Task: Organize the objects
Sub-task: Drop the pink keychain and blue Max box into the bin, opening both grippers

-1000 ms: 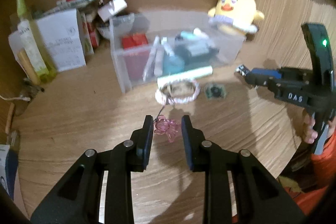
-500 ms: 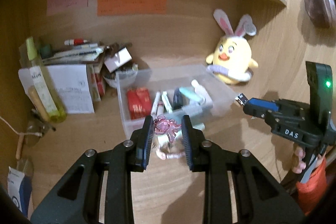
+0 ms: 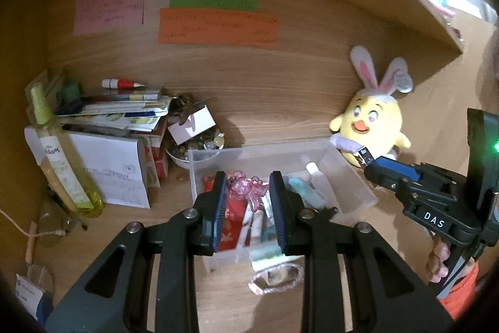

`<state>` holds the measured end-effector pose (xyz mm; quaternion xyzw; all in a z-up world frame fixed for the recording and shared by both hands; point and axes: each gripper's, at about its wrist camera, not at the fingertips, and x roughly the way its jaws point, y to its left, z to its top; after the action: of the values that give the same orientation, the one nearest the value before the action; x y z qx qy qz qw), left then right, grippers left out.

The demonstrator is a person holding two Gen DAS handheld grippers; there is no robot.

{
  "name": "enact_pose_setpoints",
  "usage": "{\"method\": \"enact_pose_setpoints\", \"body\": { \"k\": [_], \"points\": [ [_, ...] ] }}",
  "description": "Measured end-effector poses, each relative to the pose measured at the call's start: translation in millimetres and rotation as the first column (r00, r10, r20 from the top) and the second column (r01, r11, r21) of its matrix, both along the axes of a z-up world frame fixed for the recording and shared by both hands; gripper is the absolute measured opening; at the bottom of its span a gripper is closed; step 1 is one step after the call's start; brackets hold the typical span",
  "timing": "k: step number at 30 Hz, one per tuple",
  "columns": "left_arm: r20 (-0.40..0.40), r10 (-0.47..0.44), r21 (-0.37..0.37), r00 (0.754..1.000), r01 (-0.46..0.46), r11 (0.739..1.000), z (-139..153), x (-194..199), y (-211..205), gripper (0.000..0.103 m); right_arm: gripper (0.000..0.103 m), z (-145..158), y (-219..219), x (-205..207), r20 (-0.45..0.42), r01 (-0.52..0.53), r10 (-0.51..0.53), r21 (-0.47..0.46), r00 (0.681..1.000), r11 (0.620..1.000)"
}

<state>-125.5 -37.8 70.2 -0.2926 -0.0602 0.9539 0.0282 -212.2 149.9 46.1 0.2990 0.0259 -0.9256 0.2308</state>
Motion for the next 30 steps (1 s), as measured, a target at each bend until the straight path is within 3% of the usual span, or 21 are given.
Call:
{"method": "enact_pose_setpoints", "body": {
  "k": [10, 17, 26, 30],
  "points": [
    [0.150, -0.020, 0.053, 0.989, 0.012, 0.999, -45, -50, -6, 0.027, 0.025, -45, -51, -41, 0.126, -0.068, 0.051, 0.132, 0.991, 0.989],
    [0.242, -0.027, 0.031, 0.970, 0.020, 0.999, -78, -72, -4, 0.027, 0.025, -71, -64, -54, 0.177, -0.072, 0.039, 0.183, 0.983, 0.980],
    [0.245, -0.044, 0.008, 0.968, 0.044, 0.999, -78, -67, 5, 0.028, 0.025, -75, -60, -59, 0.200, -0.061, 0.020, 0.201, 0.980, 0.978],
    [0.216, -0.047, 0.006, 0.975, 0.047, 0.999, -67, -57, 6, 0.041, 0.033, -67, -56, -49, 0.177, -0.060, 0.024, 0.200, 0.984, 0.978]
  ]
}}
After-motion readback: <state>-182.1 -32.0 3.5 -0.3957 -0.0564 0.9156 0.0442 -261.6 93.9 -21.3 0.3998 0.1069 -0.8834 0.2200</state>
